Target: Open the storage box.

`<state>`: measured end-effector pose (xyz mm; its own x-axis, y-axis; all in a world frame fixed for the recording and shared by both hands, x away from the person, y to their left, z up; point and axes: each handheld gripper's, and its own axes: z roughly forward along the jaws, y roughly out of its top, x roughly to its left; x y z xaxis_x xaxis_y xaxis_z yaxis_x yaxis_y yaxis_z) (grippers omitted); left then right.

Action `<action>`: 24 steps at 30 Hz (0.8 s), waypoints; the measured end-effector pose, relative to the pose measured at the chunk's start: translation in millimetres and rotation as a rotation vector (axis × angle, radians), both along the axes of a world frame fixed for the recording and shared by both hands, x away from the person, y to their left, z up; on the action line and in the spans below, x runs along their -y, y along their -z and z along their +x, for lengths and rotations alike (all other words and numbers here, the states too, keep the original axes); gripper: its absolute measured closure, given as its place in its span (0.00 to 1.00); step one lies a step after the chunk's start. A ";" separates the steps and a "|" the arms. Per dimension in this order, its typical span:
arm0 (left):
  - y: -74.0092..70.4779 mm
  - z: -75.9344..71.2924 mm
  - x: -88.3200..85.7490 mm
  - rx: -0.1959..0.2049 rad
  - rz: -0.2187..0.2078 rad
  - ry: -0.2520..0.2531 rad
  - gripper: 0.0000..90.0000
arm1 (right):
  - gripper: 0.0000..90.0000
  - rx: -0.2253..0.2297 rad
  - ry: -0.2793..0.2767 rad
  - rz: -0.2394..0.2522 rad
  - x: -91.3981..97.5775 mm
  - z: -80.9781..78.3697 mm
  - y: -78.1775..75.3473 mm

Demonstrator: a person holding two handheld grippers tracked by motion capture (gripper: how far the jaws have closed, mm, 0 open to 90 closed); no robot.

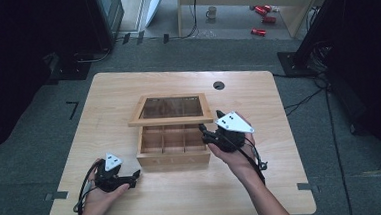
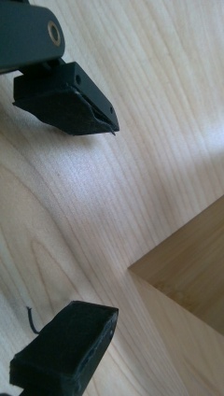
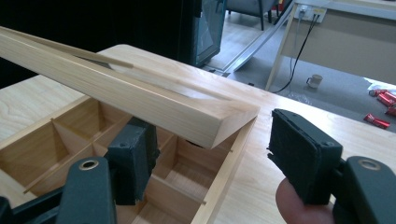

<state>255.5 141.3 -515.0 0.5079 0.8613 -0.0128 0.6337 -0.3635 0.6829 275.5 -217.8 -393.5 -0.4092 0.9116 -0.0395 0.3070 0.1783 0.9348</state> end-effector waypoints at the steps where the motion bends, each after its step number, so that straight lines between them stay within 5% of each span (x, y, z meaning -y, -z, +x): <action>1: 0.1 0.0 0.5 0.002 0.004 0.000 0.12 | 0.37 0.002 0.001 -0.001 0.1 1.4 -1.8; 8: 3.5 -1.4 3.7 0.035 0.005 -0.014 0.12 | 0.37 0.023 0.009 -0.006 1.2 11.8 -10.5; 19: 3.3 -1.1 4.2 0.034 0.010 -0.015 0.12 | 0.46 0.066 -0.044 -0.017 4.5 32.4 -23.3; 24: 3.6 -0.7 4.8 0.037 0.007 -0.017 0.12 | 0.53 0.044 -0.072 -0.025 3.8 46.5 -26.7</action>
<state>254.8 136.5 -518.6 0.4928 0.8700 0.0124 0.6141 -0.3578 0.7035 321.9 -221.6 -366.8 -0.4707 0.8786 -0.0810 0.2514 0.2216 0.9422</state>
